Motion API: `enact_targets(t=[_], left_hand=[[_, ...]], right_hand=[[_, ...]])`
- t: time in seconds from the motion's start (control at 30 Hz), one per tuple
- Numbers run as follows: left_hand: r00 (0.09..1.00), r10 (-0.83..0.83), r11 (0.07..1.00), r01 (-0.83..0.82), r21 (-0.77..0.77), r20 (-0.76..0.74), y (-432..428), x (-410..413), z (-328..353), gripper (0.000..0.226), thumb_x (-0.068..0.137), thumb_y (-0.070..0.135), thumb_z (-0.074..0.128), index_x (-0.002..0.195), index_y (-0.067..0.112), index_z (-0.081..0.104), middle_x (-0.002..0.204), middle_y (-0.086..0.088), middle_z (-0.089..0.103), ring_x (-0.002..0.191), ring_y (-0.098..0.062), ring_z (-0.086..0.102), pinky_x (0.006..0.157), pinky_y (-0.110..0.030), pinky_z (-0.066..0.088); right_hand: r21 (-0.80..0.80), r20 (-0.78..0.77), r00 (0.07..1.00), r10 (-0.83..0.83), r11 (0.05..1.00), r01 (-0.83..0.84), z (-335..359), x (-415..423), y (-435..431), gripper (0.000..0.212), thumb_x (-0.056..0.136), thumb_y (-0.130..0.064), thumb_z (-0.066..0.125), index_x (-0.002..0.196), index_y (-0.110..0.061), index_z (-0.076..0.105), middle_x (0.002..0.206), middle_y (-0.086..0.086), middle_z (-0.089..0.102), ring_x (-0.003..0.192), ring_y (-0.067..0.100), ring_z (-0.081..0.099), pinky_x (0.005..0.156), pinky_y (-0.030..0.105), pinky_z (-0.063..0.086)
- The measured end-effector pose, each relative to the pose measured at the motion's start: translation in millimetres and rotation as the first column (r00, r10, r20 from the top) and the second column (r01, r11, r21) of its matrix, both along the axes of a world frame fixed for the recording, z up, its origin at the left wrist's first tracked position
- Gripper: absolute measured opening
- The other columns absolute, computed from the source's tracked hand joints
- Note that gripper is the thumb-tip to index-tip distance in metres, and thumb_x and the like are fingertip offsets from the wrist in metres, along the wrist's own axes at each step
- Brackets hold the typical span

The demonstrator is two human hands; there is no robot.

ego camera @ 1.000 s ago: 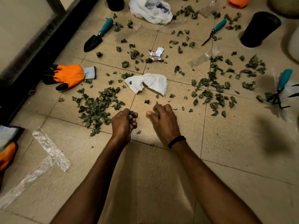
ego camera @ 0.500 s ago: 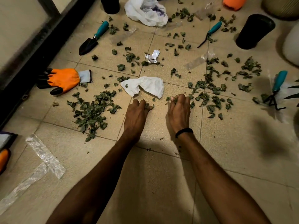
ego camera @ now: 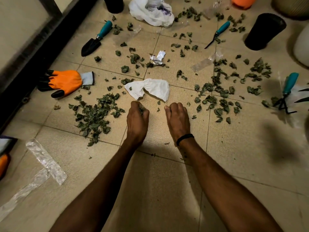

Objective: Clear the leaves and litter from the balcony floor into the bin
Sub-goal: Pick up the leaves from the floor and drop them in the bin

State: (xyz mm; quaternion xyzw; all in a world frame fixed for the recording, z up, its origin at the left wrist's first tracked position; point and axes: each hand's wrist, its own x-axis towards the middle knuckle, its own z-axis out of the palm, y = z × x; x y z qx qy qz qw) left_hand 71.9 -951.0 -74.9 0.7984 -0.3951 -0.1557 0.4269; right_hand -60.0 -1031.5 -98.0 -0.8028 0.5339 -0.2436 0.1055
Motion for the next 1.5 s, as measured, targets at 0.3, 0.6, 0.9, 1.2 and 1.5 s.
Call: enact_targets(t=[0.3, 0.6, 0.9, 1.2, 1.5], left_hand=[[0.917, -0.268, 0.949, 0.198, 0.247, 0.294, -22, -21, -3, 0.026, 0.103, 0.034, 0.052, 0.112, 0.011, 0.058, 0.107, -0.013, 0.054, 0.087, -0.029, 0.058, 0.066, -0.033, 0.04], [0.995, -0.072, 0.997, 0.07, -0.03, -0.064, 1, -22, 5, 0.026, 0.102, 0.034, 0.045, 0.089, 0.015, 0.058, 0.081, -0.002, 0.064, 0.075, -0.02, 0.059, 0.062, -0.034, 0.043], [0.254, 0.13, 0.917, -0.398, 0.019, -0.959, 26, -26, 20, 0.014, 0.071, 0.009, 0.054, 0.061, 0.014, 0.045, 0.061, -0.005, 0.049, 0.045, -0.012, 0.025, 0.047, -0.026, 0.013], [0.077, 0.048, 0.907, -0.422, 0.011, -0.996, 44, -20, 20, 0.017, 0.062, 0.018, 0.054, 0.073, 0.016, 0.042, 0.051, 0.004, 0.041, 0.046, -0.01, 0.019, 0.041, -0.025, 0.015], [0.142, 0.02, 0.894, -0.446, -0.046, -0.99, 61, -10, 38, 0.004, 0.078, 0.015, 0.046, 0.077, 0.018, 0.048, 0.057, 0.003, 0.042, 0.043, -0.011, 0.025, 0.048, -0.022, 0.019]], right_hand=[[0.606, 0.482, 0.647, -0.591, 0.758, 0.241, 53, -47, -4, 0.052, 0.103, -0.047, 0.042, 0.072, -0.01, 0.061, 0.056, -0.001, 0.051, 0.048, 0.01, 0.043, 0.043, 0.018, 0.034], [0.03, -0.054, 0.989, -0.14, 0.989, 0.142, 17, -62, 14, 0.018, 0.097, -0.022, 0.06, 0.103, -0.005, 0.059, 0.105, 0.018, 0.057, 0.09, 0.035, 0.055, 0.076, 0.042, 0.049], [0.485, 0.366, 0.824, -0.433, 0.844, 0.229, 29, -70, 13, 0.01, 0.101, -0.022, 0.051, 0.092, -0.02, 0.055, 0.093, 0.0, 0.064, 0.089, 0.021, 0.063, 0.072, 0.03, 0.052], [0.125, -0.013, 0.997, -0.077, 0.989, 0.078, 9, -58, 55, 0.005, 0.099, -0.01, 0.053, 0.096, -0.014, 0.053, 0.1, 0.007, 0.051, 0.09, 0.021, 0.046, 0.068, 0.029, 0.04], [0.733, 0.489, 0.088, -0.868, 0.354, -0.581, 64, -81, 18, 0.016, 0.101, -0.008, 0.049, 0.084, -0.011, 0.051, 0.068, 0.0, 0.042, 0.052, 0.005, 0.04, 0.041, 0.014, 0.032]])
